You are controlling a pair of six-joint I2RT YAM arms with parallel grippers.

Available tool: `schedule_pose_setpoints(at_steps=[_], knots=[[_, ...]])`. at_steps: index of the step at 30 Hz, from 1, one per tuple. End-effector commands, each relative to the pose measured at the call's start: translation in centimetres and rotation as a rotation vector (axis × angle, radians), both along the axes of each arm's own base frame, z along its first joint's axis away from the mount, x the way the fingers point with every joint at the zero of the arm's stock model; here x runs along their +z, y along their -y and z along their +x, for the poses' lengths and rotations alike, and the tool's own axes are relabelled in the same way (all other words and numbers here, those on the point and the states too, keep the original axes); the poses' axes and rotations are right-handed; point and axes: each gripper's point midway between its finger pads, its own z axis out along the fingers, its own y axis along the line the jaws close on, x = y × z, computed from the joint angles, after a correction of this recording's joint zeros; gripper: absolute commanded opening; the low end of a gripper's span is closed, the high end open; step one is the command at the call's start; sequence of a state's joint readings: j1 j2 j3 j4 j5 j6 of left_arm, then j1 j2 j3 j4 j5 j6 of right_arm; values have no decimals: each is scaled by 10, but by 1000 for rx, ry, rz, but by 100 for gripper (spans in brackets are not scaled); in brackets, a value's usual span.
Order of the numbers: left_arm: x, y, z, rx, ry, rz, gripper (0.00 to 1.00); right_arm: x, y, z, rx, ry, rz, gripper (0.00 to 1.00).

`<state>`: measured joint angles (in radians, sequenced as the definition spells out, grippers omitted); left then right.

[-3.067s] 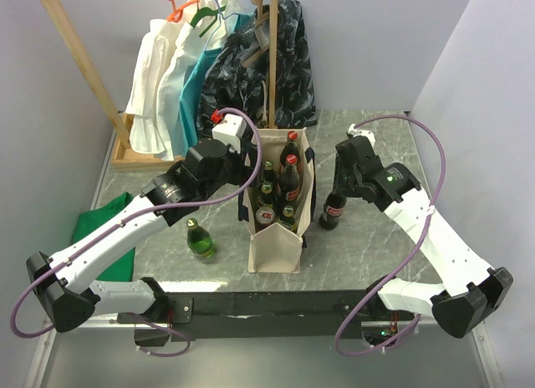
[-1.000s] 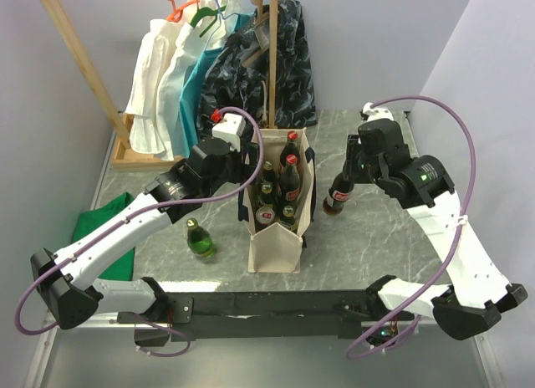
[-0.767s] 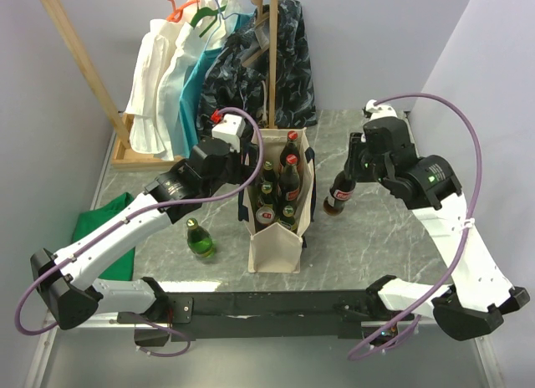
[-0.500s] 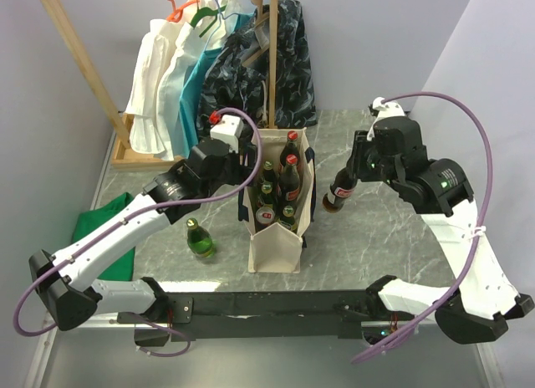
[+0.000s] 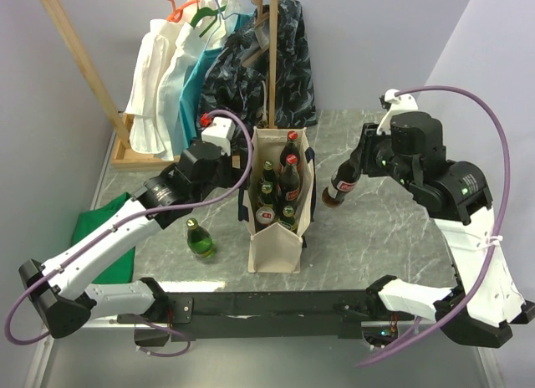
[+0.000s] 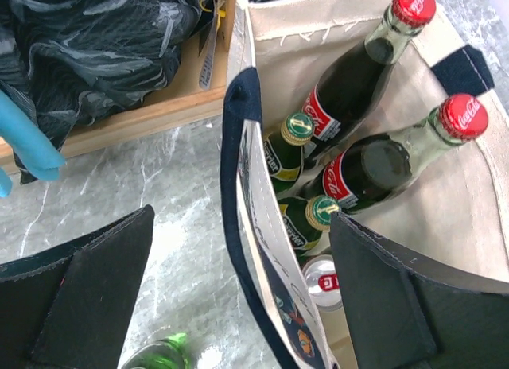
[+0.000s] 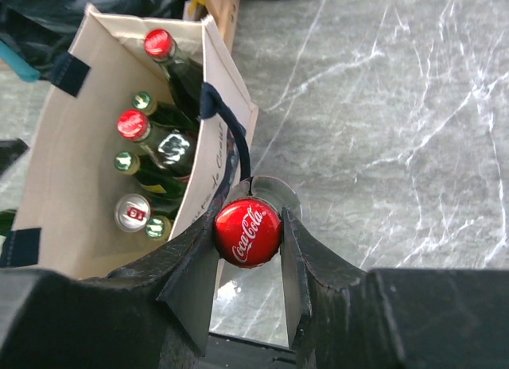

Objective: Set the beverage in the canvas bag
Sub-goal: Place the drink in the canvas bag.

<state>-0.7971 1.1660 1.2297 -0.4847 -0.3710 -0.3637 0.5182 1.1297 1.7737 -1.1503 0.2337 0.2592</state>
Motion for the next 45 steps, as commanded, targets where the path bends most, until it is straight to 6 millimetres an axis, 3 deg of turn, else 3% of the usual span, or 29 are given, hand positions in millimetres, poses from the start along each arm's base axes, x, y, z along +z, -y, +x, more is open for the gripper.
schedule_pose_setpoints(at_steps=[1, 9, 14, 20, 26, 32, 33, 35, 41, 45], knots=[[1, -1, -11, -42, -11, -18, 96, 89, 4, -4, 7, 293, 138, 0], [-6, 12, -44, -217, -100, -28, 99, 123, 14, -8, -11, 392, 143, 0], [-16, 6, -65, -266, -184, 0, 94, 137, 15, -6, -10, 429, 145, 0], [-29, -1, -79, -280, -267, 37, 80, 151, 11, -3, 3, 455, 146, 0], [-33, 8, -88, -335, -307, 11, 60, 160, 7, -1, 15, 472, 162, 0], [-34, 14, -90, -360, -330, 13, 24, 168, 5, 1, 23, 487, 169, 0], [-34, 14, -90, -361, -328, 15, 11, 167, 5, 3, 20, 482, 160, 0], [-29, 15, -88, -362, -315, 8, 2, 165, 3, 5, 22, 476, 155, 0], [-3, 19, -85, -370, -243, -42, 1, 175, 3, 1, 35, 502, 175, 0], [2, 21, -85, -385, -229, -54, 1, 183, -3, -3, 72, 517, 195, 0]])
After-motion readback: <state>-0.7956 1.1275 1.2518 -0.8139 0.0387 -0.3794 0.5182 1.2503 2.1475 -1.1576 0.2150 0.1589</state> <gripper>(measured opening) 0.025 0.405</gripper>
